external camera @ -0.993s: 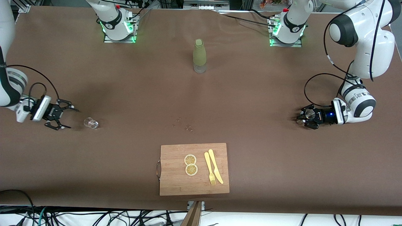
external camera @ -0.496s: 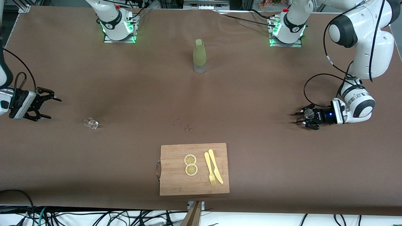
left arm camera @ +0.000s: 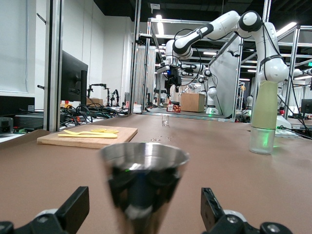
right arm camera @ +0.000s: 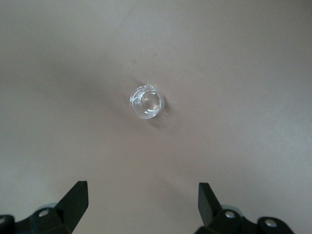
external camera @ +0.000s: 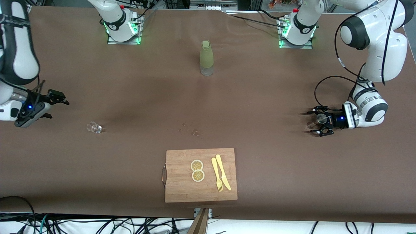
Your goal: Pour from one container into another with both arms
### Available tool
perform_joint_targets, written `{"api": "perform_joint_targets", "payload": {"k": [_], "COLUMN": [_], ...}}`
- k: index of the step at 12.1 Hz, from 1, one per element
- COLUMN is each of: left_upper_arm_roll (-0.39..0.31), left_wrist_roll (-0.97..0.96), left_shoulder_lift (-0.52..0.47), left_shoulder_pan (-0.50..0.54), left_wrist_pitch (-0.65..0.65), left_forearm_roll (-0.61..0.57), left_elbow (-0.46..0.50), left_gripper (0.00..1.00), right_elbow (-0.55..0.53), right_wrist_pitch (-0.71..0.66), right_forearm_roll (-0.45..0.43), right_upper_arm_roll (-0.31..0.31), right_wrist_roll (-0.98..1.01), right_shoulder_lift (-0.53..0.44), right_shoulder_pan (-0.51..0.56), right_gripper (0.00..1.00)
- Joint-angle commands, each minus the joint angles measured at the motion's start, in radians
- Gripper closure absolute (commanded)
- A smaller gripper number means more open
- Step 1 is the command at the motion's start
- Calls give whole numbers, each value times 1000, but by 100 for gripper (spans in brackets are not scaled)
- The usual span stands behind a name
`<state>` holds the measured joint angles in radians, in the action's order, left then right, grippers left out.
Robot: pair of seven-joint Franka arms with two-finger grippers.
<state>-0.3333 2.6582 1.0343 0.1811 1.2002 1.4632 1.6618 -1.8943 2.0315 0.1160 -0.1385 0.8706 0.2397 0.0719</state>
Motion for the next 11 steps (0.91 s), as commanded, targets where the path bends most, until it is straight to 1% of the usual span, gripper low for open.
{"api": "perform_joint_targets", "payload": {"k": [1, 2, 3, 4, 5, 6, 7, 8, 9, 10, 11], "left_upper_arm_roll": [0, 0, -6, -13, -16, -18, -41, -70, -96, -107, -111], "left_wrist_roll": [26, 22, 5, -13, -27, -43, -56, -73, -116, -163, -205], "left_shoulder_lift": [10, 12, 10, 12, 12, 10, 10, 7, 7, 6, -2], "left_shoulder_pan": [44, 64, 78, 95, 109, 116, 118, 112, 107, 107, 107], "left_wrist_pitch": [-11, -10, -10, -10, -10, -10, -8, -7, -4, 21, 38], "left_forearm_roll": [-79, -110, -135, -158, -191, -225, -242, -241, -242, -256, -285], "left_elbow": [-54, -77, -103, -132, -157, -178, -200, -217, -247, -275, -298], "left_gripper": [0, 0, 0, 0, 0, 0, 0, 0, 0, 0, 0], "right_elbow": [-11, -6, -3, 4, 4, 11, 12, 11, 17, 36, 72], "right_wrist_pitch": [9, 9, 9, 7, 6, 1, -2, -8, -40, -83, -133], "right_forearm_roll": [-33, -35, -56, -102, -130, -172, -211, -231, -243, -242, -234], "right_upper_arm_roll": [-18, -19, -16, -15, -4, 35, 60, 77, 114, 137, 143], "right_wrist_roll": [-212, -308, -399, -509, -641, -723, -811, -916, -988, -1021, -1022], "right_shoulder_lift": [-33, -33, -34, -36, -40, -42, -49, -59, -81, -104, -120], "right_shoulder_pan": [-63, -90, -113, -147, -164, -169, -176, -187, -185, -178, -172], "right_gripper": [0, 0, 0, 0, 0, 0, 0, 0, 0, 0, 0]}}
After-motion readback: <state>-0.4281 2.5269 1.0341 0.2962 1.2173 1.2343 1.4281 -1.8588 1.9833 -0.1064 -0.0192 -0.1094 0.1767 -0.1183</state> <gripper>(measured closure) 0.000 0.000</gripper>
